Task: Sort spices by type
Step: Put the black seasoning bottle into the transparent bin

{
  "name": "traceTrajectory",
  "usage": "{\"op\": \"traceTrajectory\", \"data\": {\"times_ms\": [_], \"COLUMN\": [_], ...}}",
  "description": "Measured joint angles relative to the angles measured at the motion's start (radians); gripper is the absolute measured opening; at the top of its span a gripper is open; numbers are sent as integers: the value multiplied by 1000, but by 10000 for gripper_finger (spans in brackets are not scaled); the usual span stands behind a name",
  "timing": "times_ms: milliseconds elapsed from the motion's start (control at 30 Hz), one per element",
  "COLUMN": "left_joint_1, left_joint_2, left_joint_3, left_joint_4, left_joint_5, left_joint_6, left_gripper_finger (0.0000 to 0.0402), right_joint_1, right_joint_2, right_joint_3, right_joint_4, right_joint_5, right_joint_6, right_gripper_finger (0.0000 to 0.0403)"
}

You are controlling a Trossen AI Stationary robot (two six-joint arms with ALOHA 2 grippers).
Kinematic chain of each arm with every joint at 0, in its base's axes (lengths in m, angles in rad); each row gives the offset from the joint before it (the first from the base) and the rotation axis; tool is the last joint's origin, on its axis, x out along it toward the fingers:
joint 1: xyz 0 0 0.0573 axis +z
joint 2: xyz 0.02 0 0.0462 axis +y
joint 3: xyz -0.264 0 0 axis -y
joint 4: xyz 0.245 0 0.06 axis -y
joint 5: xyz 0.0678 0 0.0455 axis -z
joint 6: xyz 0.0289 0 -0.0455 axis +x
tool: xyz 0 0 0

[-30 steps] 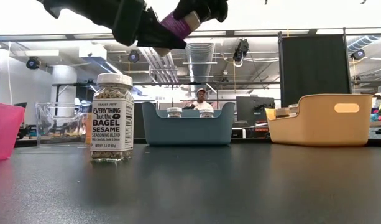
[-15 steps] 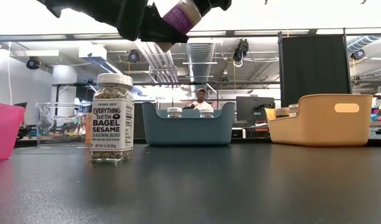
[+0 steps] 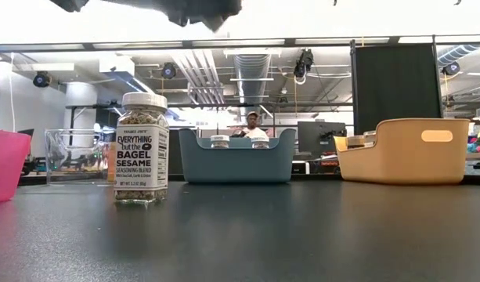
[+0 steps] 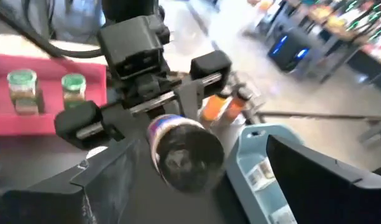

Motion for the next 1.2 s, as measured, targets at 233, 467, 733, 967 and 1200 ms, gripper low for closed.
{"op": "traceTrajectory", "data": {"times_ms": [233,467,733,967,1200], "left_joint_1": [0,-1,0,0,0], "left_joint_2": [-78,-125,-112,-105,-105], "left_joint_3": [-6,-8,-7,-6,-6], "left_joint_4": [49,104,119,162,158], "left_joint_5": [177,300,330,387,388], "left_joint_6": [-2,-1,-3,-19,-11], "left_gripper_finger": [189,185,187,187,187], "right_joint_1": [109,115,40,-29,-52], "right_joint_2": [-75,-60,29,107,136], "right_joint_3": [-171,-405,-528,-530,-530], "right_joint_4": [259,863,1357,1473,1587], "right_joint_5": [160,120,-125,-242,-341], "right_joint_6": [-68,-364,-517,-498,-517], "right_gripper_finger": [338,349,349,349,334]}}
